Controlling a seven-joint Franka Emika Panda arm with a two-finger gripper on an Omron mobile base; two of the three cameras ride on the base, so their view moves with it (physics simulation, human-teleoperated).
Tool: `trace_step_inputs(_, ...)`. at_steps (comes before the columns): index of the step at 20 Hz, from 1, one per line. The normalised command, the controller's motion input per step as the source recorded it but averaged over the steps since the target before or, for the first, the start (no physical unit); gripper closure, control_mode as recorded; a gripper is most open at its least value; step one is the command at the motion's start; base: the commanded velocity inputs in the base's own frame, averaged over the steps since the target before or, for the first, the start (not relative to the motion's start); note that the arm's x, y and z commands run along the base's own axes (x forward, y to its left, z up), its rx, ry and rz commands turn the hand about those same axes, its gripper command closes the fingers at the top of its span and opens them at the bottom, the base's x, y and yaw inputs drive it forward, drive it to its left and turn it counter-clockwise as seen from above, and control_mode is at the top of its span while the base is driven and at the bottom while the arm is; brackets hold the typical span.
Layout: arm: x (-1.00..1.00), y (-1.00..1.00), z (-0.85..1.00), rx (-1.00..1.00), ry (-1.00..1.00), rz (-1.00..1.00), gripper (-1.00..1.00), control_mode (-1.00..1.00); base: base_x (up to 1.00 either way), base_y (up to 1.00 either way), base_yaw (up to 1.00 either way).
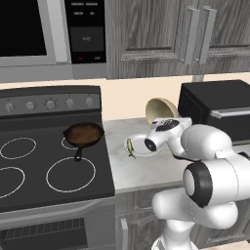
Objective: Place the fish on the plate and place the avocado on the same plate.
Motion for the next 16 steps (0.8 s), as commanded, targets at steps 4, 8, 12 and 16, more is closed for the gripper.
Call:
trace_step_inputs(4, 0.09, 0.0, 0.27, -0.15, -0.02, 0.07, 1.0, -1.0, 0.0, 0.0, 0.0)
trace_step_inputs(8, 0.03, 0.0, 0.38, -0.14, -0.03, 0.07, 1.0, -1.0, 0.0, 0.0, 0.0)
trace_step_inputs(12, 0.0, 0.04, 0.4, -0.13, -0.02, 0.08, 1.0, -1.0, 0.0, 0.0, 0.0)
trace_step_inputs(16, 0.0, 0.12, 0.27, -0.13, 0.0, 0.08, 1.0, -1.0, 0.0, 0.0, 0.0)
